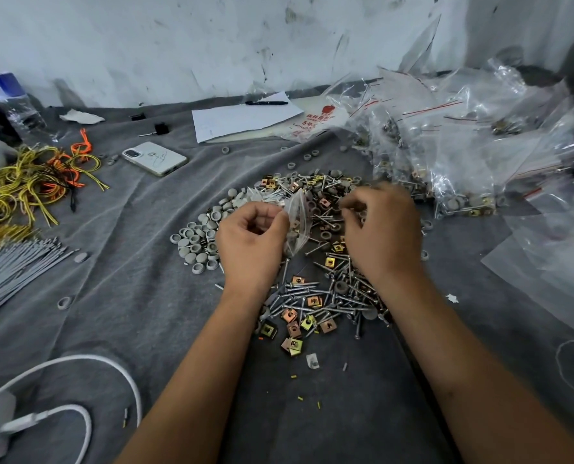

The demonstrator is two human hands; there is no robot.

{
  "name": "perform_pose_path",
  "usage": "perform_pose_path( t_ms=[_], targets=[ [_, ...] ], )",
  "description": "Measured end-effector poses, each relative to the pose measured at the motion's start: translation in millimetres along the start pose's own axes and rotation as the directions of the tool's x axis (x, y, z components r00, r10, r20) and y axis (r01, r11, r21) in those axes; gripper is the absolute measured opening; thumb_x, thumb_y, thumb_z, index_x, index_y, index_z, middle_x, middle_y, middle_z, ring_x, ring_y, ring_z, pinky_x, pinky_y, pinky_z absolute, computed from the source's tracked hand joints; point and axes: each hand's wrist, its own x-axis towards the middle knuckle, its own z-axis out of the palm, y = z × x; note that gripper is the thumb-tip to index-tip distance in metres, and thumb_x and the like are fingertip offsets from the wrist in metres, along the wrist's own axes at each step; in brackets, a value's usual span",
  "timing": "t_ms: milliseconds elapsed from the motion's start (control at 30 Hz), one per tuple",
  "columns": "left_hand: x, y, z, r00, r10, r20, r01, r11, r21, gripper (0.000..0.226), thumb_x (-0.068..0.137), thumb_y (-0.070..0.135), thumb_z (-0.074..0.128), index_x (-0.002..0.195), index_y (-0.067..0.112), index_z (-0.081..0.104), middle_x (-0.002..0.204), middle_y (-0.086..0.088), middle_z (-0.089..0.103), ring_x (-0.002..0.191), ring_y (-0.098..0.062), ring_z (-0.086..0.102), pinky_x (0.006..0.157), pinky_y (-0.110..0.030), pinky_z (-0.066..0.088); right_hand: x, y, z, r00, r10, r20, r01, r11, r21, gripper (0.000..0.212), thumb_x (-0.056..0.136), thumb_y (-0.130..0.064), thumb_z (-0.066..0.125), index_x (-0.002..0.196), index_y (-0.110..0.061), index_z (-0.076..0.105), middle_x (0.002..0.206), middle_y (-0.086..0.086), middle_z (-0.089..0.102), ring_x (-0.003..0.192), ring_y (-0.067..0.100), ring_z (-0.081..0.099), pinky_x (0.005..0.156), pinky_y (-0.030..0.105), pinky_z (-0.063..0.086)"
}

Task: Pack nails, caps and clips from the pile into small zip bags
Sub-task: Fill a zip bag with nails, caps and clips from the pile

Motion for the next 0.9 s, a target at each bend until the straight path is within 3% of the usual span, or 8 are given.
perform_pose_path(
  t_ms=[100, 267, 400, 500, 633, 767, 900],
  targets=[
    [0.0, 0.0, -0.5, 1.000, 0.001, -0.003, -0.001, 1.000, 0.005, 0.007, 0.090, 0.006, 0.074, 0.084, 0.009, 0.076, 0.077, -0.016, 0.073, 0.062, -0.016, 0.060, 0.060, -0.033, 0.053, 1.1, 7.4, -0.4, 0.988, 0.049, 0.147, -0.034, 0.994, -0.104, 0.019, 0.094, -0.024, 0.072, 0.113, -0.025, 0.076, 0.117, 0.008, 0.065, 0.116, 0.032, 0.055, 0.095, 0.040, 0.051],
    [-0.4, 1.6, -0.2, 1.000, 0.000, -0.004, 0.000, 1.000, 0.003, 0.007, 0.090, 0.005, 0.074, 0.084, 0.009, 0.076, 0.078, -0.016, 0.074, 0.062, -0.014, 0.060, 0.059, -0.030, 0.051, -1.4, 3.5, 3.9, 0.953, -0.053, 0.299, 0.114, 0.975, -0.190, 0.031, 0.095, -0.036, 0.069, 0.127, -0.034, 0.070, 0.126, 0.010, 0.058, 0.124, 0.033, 0.041, 0.103, 0.048, 0.044],
    [-0.3, 2.3, -1.2, 1.000, 0.007, -0.004, -0.007, 1.000, 0.013, 0.010, 0.089, 0.004, 0.074, 0.081, 0.011, 0.075, 0.072, -0.009, 0.072, 0.059, -0.011, 0.058, 0.055, -0.026, 0.049, -0.2, 2.5, 3.0, 0.962, -0.099, 0.254, 0.127, 0.987, -0.096, 0.034, 0.088, -0.030, 0.078, 0.122, -0.032, 0.071, 0.119, 0.005, 0.057, 0.122, 0.028, 0.044, 0.099, 0.040, 0.044],
    [-1.1, 2.4, -1.1, 1.000, 0.013, 0.001, -0.013, 1.000, 0.012, 0.012, 0.089, 0.004, 0.074, 0.080, 0.012, 0.074, 0.068, -0.004, 0.069, 0.058, -0.011, 0.058, 0.055, -0.025, 0.049, -0.7, 0.9, 3.8, 0.928, -0.178, 0.327, 0.218, 0.972, -0.090, 0.027, 0.093, -0.027, 0.073, 0.119, -0.033, 0.074, 0.112, 0.005, 0.059, 0.116, 0.027, 0.049, 0.094, 0.037, 0.046],
    [-0.8, 2.4, -0.8, 1.000, 0.013, 0.007, -0.013, 1.000, 0.012, 0.012, 0.089, 0.003, 0.074, 0.080, 0.011, 0.074, 0.069, -0.005, 0.069, 0.059, -0.012, 0.058, 0.056, -0.028, 0.049, 2.0, 2.4, 2.8, 0.925, -0.132, 0.355, 0.173, 0.981, -0.086, 0.025, 0.094, -0.032, 0.072, 0.119, -0.035, 0.075, 0.111, 0.006, 0.063, 0.110, 0.029, 0.054, 0.093, 0.044, 0.051],
    [0.4, 1.2, -0.4, 1.000, 0.004, 0.012, -0.004, 1.000, 0.016, 0.015, 0.089, 0.004, 0.074, 0.078, 0.014, 0.073, 0.069, -0.005, 0.069, 0.059, -0.013, 0.058, 0.056, -0.028, 0.049, 3.5, 3.3, 4.4, 0.945, -0.086, 0.316, 0.113, 0.991, -0.070, 0.021, 0.091, -0.034, 0.076, 0.109, -0.023, 0.078, 0.108, 0.005, 0.070, 0.106, 0.025, 0.061, 0.091, 0.043, 0.054],
    [0.4, 0.3, 0.1, 1.000, 0.010, 0.023, -0.011, 1.000, 0.016, 0.012, 0.089, 0.004, 0.075, 0.080, 0.013, 0.075, 0.074, -0.011, 0.073, 0.059, -0.012, 0.059, 0.055, -0.026, 0.051, 2.4, 5.3, 5.7, 0.970, -0.060, 0.236, 0.088, 0.990, -0.111, 0.021, 0.090, -0.033, 0.076, 0.104, -0.018, 0.075, 0.112, 0.006, 0.065, 0.114, 0.027, 0.052, 0.098, 0.039, 0.047]
  ],
)
